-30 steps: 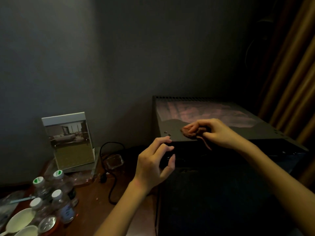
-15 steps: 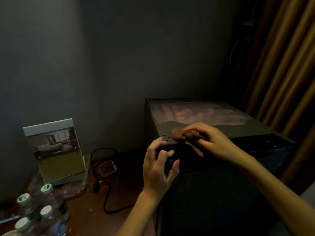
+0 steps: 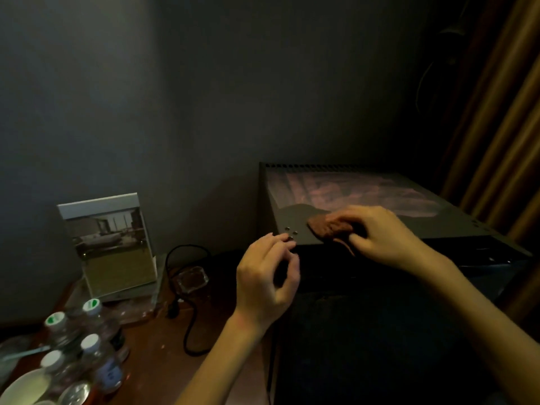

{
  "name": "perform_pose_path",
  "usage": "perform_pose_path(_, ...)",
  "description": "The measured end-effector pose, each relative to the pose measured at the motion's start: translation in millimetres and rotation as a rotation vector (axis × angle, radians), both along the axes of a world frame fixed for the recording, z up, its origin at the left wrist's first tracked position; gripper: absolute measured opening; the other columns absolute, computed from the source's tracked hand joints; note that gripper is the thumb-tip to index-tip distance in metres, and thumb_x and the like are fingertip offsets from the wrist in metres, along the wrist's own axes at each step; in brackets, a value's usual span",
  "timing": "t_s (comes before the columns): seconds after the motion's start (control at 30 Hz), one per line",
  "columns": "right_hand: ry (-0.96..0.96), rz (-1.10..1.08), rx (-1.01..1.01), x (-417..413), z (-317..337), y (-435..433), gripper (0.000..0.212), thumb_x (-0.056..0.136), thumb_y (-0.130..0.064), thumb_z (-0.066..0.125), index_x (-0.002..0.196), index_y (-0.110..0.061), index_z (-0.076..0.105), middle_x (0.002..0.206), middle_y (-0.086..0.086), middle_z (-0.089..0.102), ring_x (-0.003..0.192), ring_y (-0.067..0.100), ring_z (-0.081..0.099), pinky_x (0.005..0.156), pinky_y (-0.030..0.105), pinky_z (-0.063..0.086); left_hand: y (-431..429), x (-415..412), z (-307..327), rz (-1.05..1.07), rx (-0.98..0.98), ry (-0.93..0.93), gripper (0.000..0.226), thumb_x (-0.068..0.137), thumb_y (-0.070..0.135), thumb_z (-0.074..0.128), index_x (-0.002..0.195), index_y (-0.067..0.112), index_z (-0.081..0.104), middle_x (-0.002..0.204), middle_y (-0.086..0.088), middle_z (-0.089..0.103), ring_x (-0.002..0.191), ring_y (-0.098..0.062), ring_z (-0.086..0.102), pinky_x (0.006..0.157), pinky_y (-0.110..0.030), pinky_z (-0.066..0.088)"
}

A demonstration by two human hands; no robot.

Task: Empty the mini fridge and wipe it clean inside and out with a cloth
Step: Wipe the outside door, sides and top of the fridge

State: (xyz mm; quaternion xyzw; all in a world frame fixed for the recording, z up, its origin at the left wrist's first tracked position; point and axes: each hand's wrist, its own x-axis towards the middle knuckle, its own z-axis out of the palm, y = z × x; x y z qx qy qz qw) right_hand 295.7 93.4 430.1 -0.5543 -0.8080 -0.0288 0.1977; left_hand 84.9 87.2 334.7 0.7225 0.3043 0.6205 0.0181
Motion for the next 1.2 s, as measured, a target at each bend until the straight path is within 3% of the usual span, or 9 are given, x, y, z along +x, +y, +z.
perform_pose_path(0.07,-0.081,0.034,0.022,-7.7,-2.0,-15.5,0.054,0.082,-0.015,0.062,0.133,-0.030,0.056,0.129,-0.007,0.061,0.113,0.017,0.059,0.094,0.032,0.048,-2.0,5.3,28.3,0.156,-0.134,-0.060,0.027,0.097,0.027,0.041,0.081,0.013,0.057,0.078,0.002,0.059,0.071,-0.013,0.059,0.062,-0.032,0.047)
perform_pose_path(0.1,-0.119,0.064,0.037,-19.5,-3.3,-13.4,0.059,0.084,-0.016,0.060,0.138,-0.034,0.050,0.133,-0.010,0.056,0.117,0.014,0.056,0.093,0.030,0.046,0.4,9.7,42.0,0.251,-0.221,-0.047,0.023,0.097,0.025,0.040,0.090,0.015,0.058,0.087,0.002,0.059,0.076,-0.014,0.059,0.063,-0.033,0.047)
perform_pose_path(0.23,-0.026,0.178,0.005,-45.0,-10.1,33.4,0.050,0.088,-0.018,0.059,0.135,-0.033,0.055,0.137,-0.011,0.054,0.123,0.015,0.052,0.096,0.035,0.047,24.5,32.5,69.7,0.427,-0.760,0.353,0.048,0.102,0.020,0.034,0.149,0.012,0.029,0.155,-0.007,0.026,0.138,-0.025,0.034,0.106,-0.039,0.034)
perform_pose_path(0.37,0.028,0.019,0.003,1.8,-16.2,42.3,0.044,0.088,-0.018,0.061,0.130,-0.030,0.060,0.133,-0.010,0.056,0.120,0.018,0.055,0.095,0.036,0.046,31.4,47.6,68.7,0.366,-0.977,0.412,0.062,0.102,0.019,0.031,0.154,0.008,-0.002,0.162,-0.007,0.005,0.146,-0.026,0.018,0.109,-0.040,0.030)
perform_pose_path(0.53,0.119,0.215,0.001,8.6,-23.5,2.2,0.041,0.090,-0.035,0.052,0.129,-0.028,0.059,0.127,-0.015,0.054,0.119,0.000,0.046,0.102,0.015,0.032,36.5,48.4,65.3,0.510,-1.006,0.470,0.060,0.105,0.028,0.021,0.153,0.004,-0.005,0.151,-0.013,0.035,0.126,-0.035,0.047,0.088,-0.039,0.039)
perform_pose_path(0.7,0.167,0.226,-0.045,-20.8,-19.5,48.8,0.029,0.098,-0.024,0.053,0.124,-0.022,0.065,0.123,-0.004,0.058,0.115,0.011,0.052,0.096,0.023,0.038,34.5,48.4,69.3,0.542,-1.044,0.445,0.054,0.105,0.028,0.019,0.152,0.004,0.009,0.137,-0.018,0.051,0.121,-0.038,0.050,0.092,-0.040,0.040)
perform_pose_path(0.87,0.137,0.016,0.038,19.8,-25.0,29.3,0.028,0.096,-0.027,0.055,0.122,-0.023,0.066,0.121,-0.006,0.059,0.113,0.015,0.055,0.094,0.032,0.044,30.4,50.5,67.9,0.542,-1.014,0.455,0.044,0.105,0.025,0.020,0.142,0.003,0.027,0.131,-0.018,0.054,0.116,-0.038,0.053,0.076,-0.035,0.033)
perform_pose_path(1.03,0.136,0.308,-0.023,-5.7,-20.7,-0.7,0.031,0.097,-0.023,0.054,0.127,-0.028,0.061,0.125,-0.015,0.053,0.117,-0.002,0.045,0.101,0.016,0.036,33.5,49.4,68.3,0.538,-1.008,0.428,0.041,0.105,0.025,0.020,0.138,0.004,0.031,0.130,-0.018,0.054,0.115,-0.038,0.054,0.075,-0.035,0.032)
perform_pose_path(1.2,0.158,0.200,-0.058,-4.4,-19.2,53.7,0.027,0.097,-0.018,0.053,0.121,-0.017,0.066,0.122,0.002,0.059,0.114,0.018,0.055,0.096,0.030,0.041,30.7,47.1,67.5,0.513,-1.015,0.421,0.045,0.105,0.025,0.019,0.144,0.004,0.026,0.131,-0.018,0.053,0.115,-0.039,0.053,0.077,-0.037,0.035)
